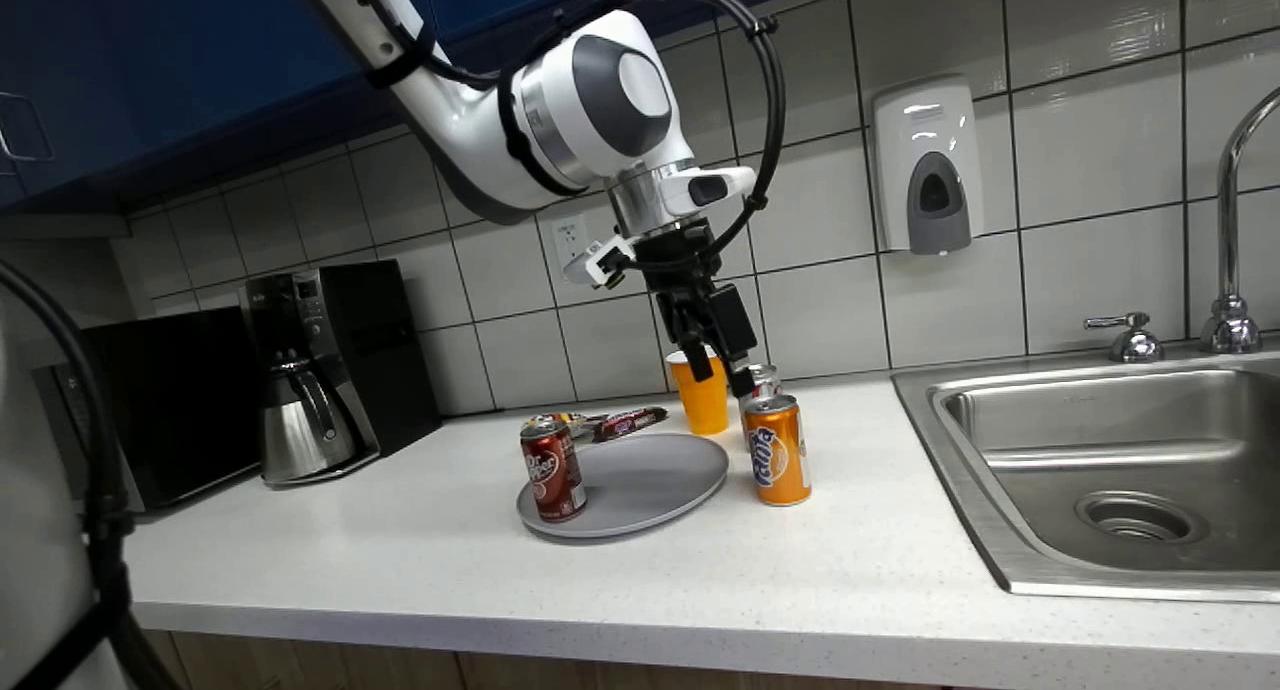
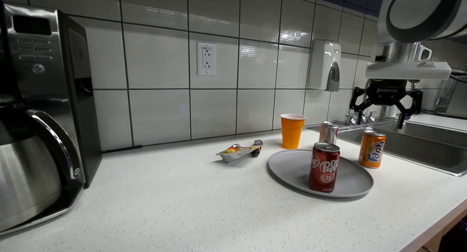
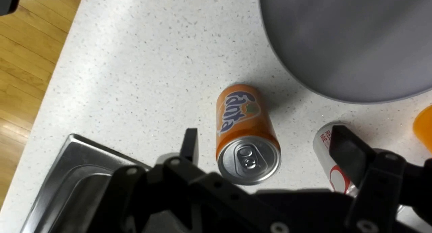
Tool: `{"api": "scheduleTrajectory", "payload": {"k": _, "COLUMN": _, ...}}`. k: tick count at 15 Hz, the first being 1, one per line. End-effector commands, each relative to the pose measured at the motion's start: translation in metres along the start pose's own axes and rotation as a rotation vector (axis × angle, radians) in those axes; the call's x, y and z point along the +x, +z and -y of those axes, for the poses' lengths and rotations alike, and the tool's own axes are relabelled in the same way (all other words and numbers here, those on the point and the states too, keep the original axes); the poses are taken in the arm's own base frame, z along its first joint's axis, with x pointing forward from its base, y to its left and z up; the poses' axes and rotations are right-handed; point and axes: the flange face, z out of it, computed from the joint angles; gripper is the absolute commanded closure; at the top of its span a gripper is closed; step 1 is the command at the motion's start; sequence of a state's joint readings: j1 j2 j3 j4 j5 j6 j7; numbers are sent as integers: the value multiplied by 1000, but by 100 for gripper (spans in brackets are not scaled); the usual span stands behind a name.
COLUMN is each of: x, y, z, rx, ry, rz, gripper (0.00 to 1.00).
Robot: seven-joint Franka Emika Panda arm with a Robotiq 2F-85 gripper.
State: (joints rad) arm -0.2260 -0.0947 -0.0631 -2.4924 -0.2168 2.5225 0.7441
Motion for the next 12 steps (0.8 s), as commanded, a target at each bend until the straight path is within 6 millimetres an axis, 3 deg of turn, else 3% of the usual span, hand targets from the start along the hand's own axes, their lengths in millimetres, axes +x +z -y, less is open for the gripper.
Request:
{"api": "scheduleTrajectory", "payload": {"k": 1, "x": 5, "y": 8, "z": 3, "rx": -29, "ry": 20, "rz": 8, "gripper": 0}}
{"api": "scheduleTrajectory", "payload": {"k": 12, "x": 31, "y": 38, "z": -1, "rx": -64, "ry": 17, "rz": 55, "gripper": 0}}
